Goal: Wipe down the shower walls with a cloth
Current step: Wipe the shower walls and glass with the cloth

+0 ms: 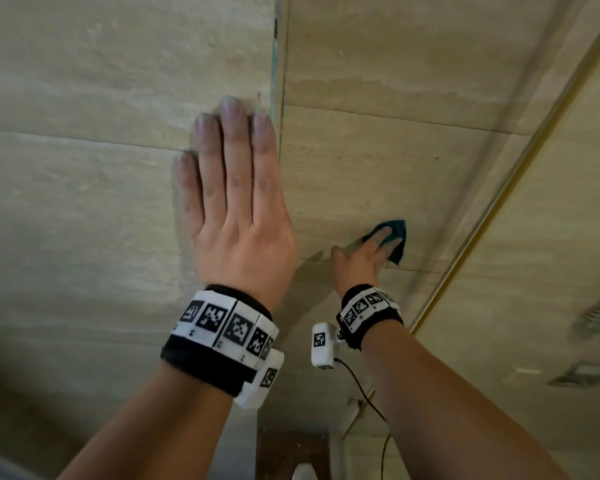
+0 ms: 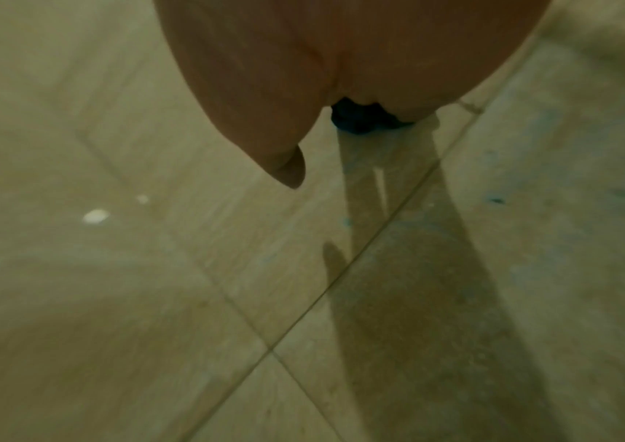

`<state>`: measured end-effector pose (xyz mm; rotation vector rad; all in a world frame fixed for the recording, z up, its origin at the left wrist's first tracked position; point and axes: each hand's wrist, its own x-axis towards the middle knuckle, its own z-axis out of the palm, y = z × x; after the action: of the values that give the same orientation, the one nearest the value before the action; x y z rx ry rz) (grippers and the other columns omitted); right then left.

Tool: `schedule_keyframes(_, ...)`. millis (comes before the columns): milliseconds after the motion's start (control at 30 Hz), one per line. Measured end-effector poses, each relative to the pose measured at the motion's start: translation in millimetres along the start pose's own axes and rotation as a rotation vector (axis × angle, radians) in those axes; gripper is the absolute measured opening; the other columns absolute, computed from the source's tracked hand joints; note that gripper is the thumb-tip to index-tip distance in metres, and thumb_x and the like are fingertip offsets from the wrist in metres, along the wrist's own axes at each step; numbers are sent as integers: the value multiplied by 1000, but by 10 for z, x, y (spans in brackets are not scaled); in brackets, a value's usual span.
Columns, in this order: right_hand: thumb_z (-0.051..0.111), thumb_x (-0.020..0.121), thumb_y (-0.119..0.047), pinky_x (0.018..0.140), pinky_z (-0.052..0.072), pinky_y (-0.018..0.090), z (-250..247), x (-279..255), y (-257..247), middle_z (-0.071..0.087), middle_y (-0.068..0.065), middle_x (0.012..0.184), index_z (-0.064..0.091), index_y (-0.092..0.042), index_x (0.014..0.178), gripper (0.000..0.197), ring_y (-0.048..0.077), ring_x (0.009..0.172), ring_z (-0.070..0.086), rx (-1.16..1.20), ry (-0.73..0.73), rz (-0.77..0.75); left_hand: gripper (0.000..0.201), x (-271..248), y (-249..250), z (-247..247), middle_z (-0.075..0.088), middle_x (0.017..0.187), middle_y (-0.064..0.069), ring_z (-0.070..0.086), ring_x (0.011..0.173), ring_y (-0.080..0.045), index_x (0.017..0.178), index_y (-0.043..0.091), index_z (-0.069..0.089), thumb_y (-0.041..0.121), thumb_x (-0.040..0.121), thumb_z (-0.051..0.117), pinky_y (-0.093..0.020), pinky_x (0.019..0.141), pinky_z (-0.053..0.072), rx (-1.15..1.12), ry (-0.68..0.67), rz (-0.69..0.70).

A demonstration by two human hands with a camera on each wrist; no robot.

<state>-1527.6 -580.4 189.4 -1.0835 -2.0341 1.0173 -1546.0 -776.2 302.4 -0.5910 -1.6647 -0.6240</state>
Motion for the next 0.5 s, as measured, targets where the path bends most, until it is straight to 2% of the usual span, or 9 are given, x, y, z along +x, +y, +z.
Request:
schedule_keyframes(67,63,95,-26,127,0,42,57,-53,-105,-32,19,163,-22,-10,159,108,38,154,-18,-127,-46,-129,68,1,-1,4,38,160,-27,30,150,-43,158,-2,27,3,99,62,-59,124,26,-13,2,-2)
schedule_keyframes(133,64,92,-26,125,-8,42,130,-90,-180,-34,21,161,-24,-10,158,111,40,153,-21,-221,-96,-235,68,1,-14,1,38,160,-28,32,150,-44,157,-2,27,5,100,62,-61,123,28,-26,5,7)
schedule_keyframes(200,64,91,-26,125,-11,44,165,-88,-225,-35,22,161,-24,-10,158,111,41,152,-23,-249,-109,-250,65,-6,-32,-7,38,159,-29,34,149,-46,157,-3,27,6,101,60,-62,123,28,-40,-9,18)
schedule_keyframes(267,65,92,-25,123,-13,40,105,-29,-264,-33,22,162,-22,-10,159,111,40,153,-21,-236,-65,-243,64,-14,-42,-18,37,159,-29,33,149,-46,157,-3,26,7,102,58,-61,124,26,-45,-25,21)
schedule_keyframes(333,65,93,-22,125,-9,40,-62,96,-322,-29,22,163,-18,-8,160,107,39,154,-18,-197,47,-246,63,-19,-37,-32,36,160,-30,31,149,-46,157,-3,26,7,103,57,-61,124,25,-47,-38,17)
schedule_keyframes(400,62,93,-18,128,2,46,-303,274,-413,-26,22,165,-15,-8,161,103,39,155,-14,-104,163,-213,62,-20,-28,-48,35,161,-30,29,150,-46,157,-5,28,6,103,56,-61,124,23,-52,-54,9)
schedule_keyframes(500,58,89,-12,128,6,42,-658,538,-441,-20,19,167,-11,-8,162,101,36,156,-8,32,319,-120,63,-20,-16,-56,34,161,-30,27,150,-45,157,-5,27,4,103,57,-61,125,23,-37,-60,-1)
